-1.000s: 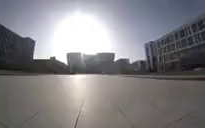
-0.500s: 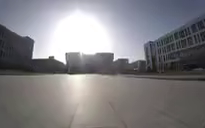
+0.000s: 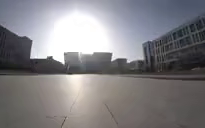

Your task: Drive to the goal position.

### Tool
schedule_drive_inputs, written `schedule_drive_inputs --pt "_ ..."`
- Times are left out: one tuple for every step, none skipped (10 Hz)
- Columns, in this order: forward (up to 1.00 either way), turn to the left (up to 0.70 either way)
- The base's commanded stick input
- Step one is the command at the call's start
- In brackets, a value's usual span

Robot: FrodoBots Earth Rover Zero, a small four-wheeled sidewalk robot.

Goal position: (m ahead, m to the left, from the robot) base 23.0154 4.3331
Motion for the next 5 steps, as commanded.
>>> schedule_drive_inputs --pt "0.0 0.0" --pt "0.0 0.0" --pt "0.0 0.0" --pt "0.0 0.0" --pt "0.0 0.0"
